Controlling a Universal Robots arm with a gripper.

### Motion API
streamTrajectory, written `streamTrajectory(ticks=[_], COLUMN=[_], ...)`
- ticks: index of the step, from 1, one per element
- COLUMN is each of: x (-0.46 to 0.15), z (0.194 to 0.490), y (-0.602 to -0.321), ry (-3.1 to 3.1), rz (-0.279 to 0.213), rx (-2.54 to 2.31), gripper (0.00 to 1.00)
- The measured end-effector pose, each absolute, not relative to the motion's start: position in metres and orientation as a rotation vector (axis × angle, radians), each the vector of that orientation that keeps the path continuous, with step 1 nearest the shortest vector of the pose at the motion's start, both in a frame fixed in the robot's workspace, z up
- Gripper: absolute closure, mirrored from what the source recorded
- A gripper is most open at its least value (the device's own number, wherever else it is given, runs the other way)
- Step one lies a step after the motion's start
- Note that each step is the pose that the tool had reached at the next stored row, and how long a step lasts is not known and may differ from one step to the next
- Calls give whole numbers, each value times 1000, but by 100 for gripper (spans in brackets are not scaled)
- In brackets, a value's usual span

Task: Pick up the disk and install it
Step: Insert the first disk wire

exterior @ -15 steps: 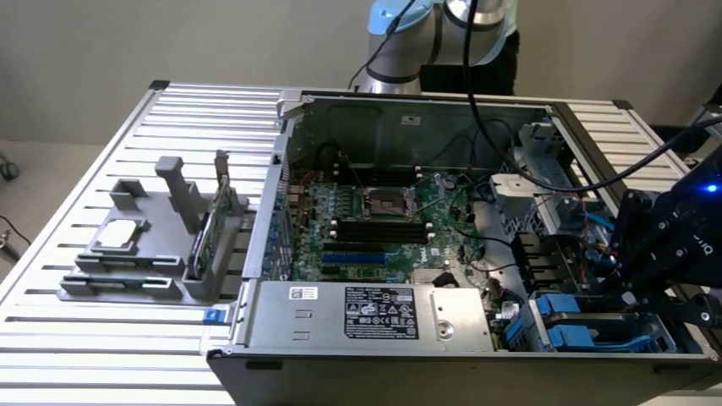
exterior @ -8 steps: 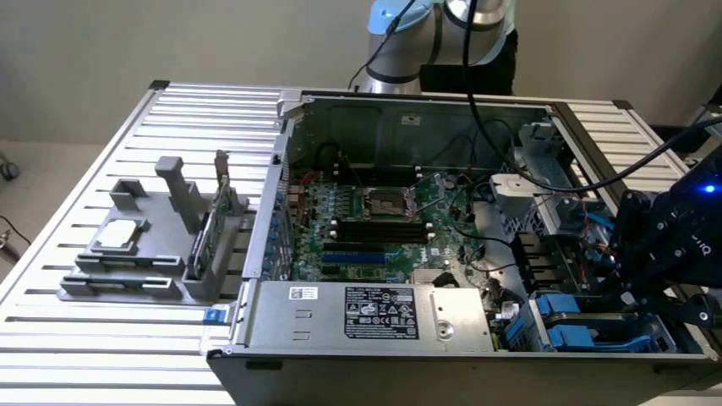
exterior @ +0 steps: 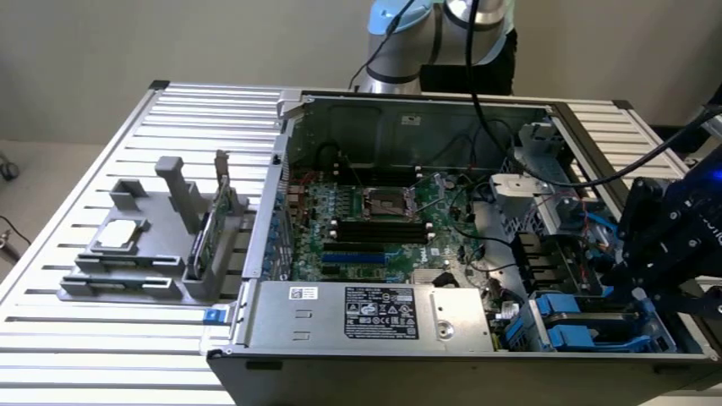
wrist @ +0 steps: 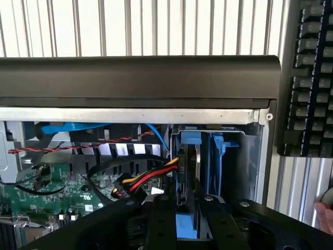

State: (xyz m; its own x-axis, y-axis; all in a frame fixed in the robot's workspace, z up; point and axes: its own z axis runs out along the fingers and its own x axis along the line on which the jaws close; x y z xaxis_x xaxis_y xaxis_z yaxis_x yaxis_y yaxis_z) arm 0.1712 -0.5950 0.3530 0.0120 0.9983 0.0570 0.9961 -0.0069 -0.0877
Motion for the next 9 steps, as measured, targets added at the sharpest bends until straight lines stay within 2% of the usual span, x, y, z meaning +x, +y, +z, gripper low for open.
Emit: streamTrajectory(ticks=[9], x=[164], z=[387], y=[-595], ry=[-2138], rz=[32], rx=[-2159], gripper=[75])
